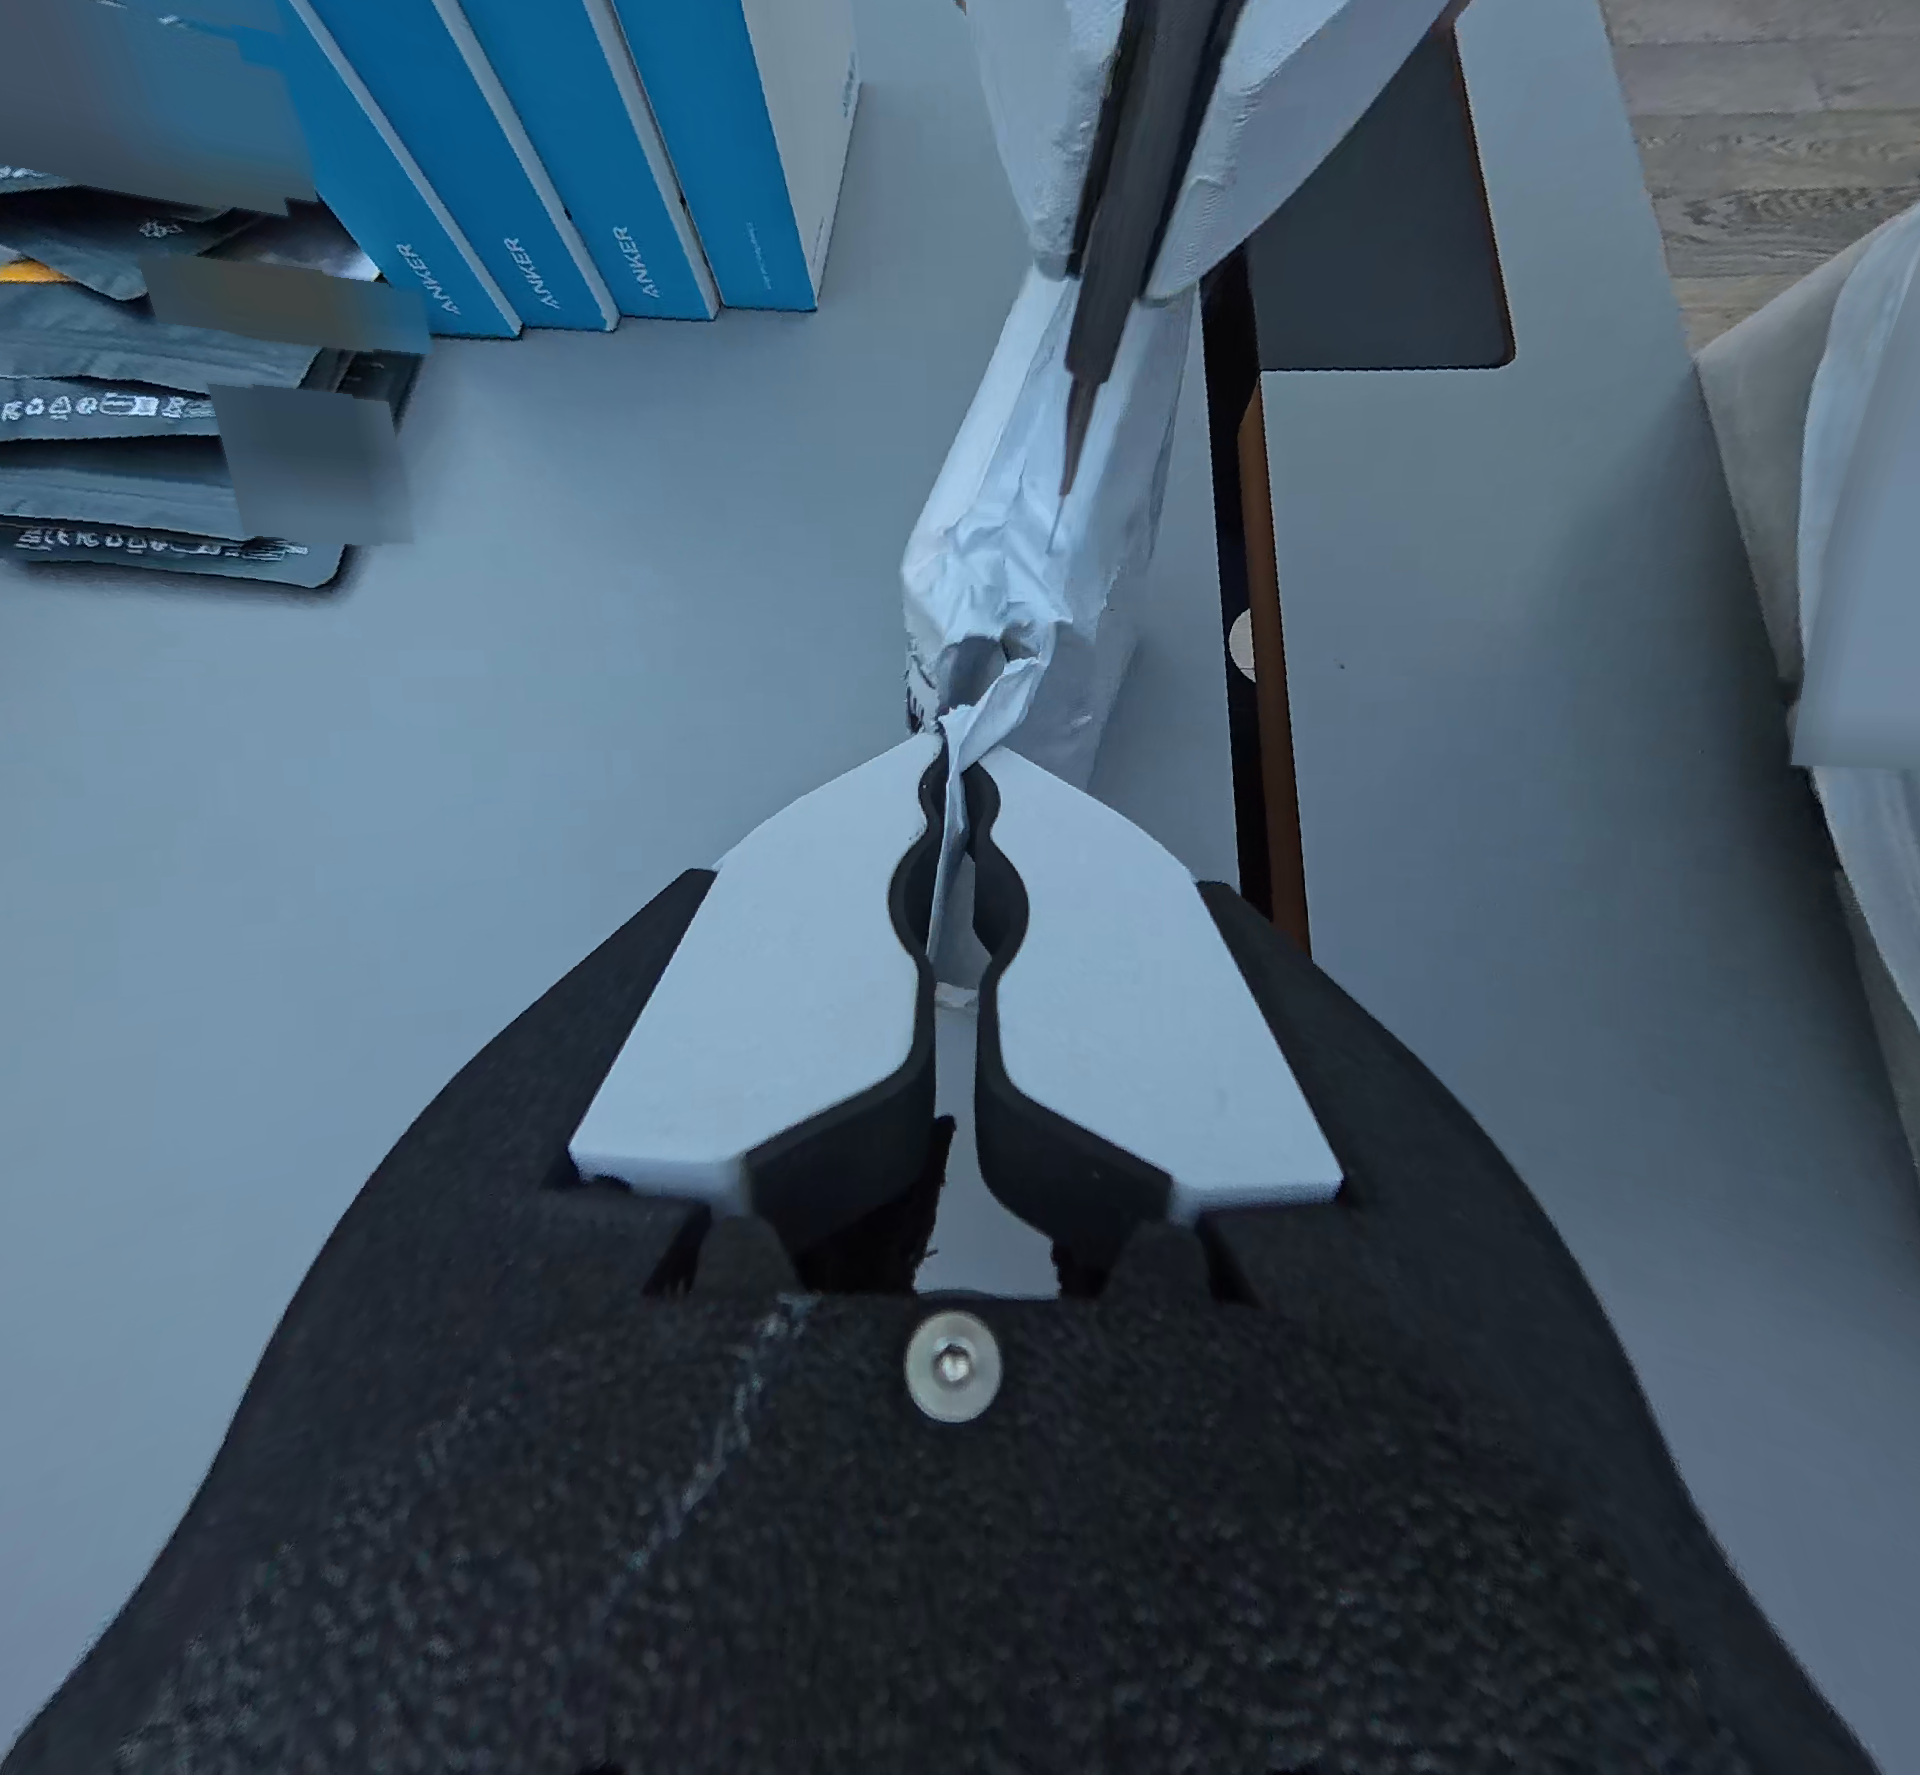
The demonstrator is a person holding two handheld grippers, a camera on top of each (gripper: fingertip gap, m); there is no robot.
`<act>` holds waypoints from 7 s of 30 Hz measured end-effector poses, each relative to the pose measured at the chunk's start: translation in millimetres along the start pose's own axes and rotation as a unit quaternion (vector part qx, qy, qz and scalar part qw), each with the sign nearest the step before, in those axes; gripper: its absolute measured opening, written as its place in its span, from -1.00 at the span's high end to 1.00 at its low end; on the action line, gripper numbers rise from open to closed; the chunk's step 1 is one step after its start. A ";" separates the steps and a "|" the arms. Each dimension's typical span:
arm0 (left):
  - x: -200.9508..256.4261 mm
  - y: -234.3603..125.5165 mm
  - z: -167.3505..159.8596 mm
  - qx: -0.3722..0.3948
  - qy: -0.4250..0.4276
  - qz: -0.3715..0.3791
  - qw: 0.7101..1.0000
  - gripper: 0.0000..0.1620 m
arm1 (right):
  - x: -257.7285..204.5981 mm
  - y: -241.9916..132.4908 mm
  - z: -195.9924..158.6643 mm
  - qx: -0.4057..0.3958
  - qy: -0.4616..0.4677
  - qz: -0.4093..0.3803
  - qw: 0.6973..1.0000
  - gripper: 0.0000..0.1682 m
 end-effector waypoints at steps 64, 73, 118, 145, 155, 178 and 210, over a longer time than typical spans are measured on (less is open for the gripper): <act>61.2 0.1 19.4 -0.044 -0.017 0.143 0.989 1.00 | 28.2 7.5 8.1 0.051 0.186 0.103 0.976 0.93; 66.0 -1.6 19.6 -0.057 0.013 0.124 0.991 1.00 | 23.5 29.8 35.5 -0.086 -0.093 0.174 0.977 0.93; 59.2 -4.4 12.4 -0.068 -0.019 0.153 0.986 1.00 | 16.6 20.8 25.6 -0.084 -0.094 0.123 0.984 0.93; 89.1 -4.9 24.1 -0.036 -0.068 0.124 0.989 1.00 | 22.0 25.9 -2.2 -0.030 0.073 0.033 0.996 0.93; 111.4 -3.5 21.7 -0.062 -0.018 0.148 0.987 1.00 | 29.5 22.8 -24.3 -0.020 0.185 0.001 0.983 0.93; 123.9 22.3 26.8 -0.112 -0.007 0.132 0.985 1.00 | 10.9 91.8 -150.1 0.185 0.835 0.039 0.516 0.48; 93.4 30.9 28.6 -0.131 0.104 0.177 0.970 1.00 | -3.7 54.0 -135.8 0.170 0.841 0.183 0.480 0.07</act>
Point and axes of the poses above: each gripper's, where its closed fingertips meet, y out along the fingers, z out of its top, x = y × z across the jaws, the point moved 10 cm from there along -y, back along the fingers, and after that the axes turned 2 degrees about y, right-handed, at the moved point
